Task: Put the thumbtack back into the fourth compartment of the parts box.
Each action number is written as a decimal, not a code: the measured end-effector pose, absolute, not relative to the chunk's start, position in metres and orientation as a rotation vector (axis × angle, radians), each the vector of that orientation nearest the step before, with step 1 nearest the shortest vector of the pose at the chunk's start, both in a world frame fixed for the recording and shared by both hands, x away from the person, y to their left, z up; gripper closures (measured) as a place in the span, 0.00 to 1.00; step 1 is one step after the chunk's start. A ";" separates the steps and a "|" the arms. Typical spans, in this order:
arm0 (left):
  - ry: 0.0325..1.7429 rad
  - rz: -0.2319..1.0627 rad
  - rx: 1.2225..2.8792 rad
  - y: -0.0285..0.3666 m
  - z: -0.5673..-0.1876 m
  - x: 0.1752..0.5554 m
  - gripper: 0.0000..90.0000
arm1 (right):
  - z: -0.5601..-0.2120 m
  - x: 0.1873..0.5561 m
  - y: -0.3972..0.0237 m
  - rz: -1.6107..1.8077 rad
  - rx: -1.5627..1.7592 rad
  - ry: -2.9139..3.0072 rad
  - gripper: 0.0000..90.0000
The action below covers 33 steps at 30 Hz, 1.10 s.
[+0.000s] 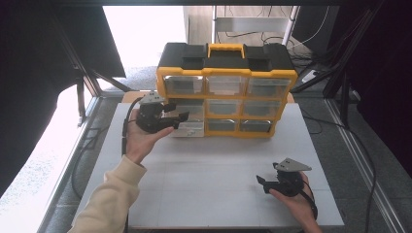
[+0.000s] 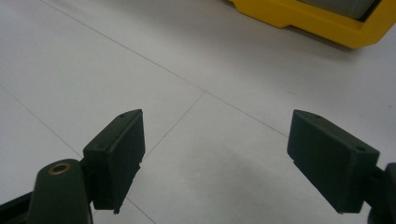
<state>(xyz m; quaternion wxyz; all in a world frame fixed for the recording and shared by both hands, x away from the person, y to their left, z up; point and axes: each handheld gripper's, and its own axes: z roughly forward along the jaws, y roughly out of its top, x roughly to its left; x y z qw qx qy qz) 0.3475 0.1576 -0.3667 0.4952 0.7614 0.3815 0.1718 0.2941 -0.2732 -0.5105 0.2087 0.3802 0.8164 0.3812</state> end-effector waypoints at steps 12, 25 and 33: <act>0.919 0.416 1.822 0.187 -0.402 0.275 0.22 | -0.509 0.294 -0.276 1.081 1.064 2.253 0.21; 0.960 0.354 1.954 0.189 -0.474 0.248 0.22 | -0.510 0.294 -0.277 1.093 1.079 2.255 0.21; 1.004 0.333 1.967 0.189 -0.496 0.256 0.22 | -0.509 0.293 -0.277 1.100 1.060 2.261 0.21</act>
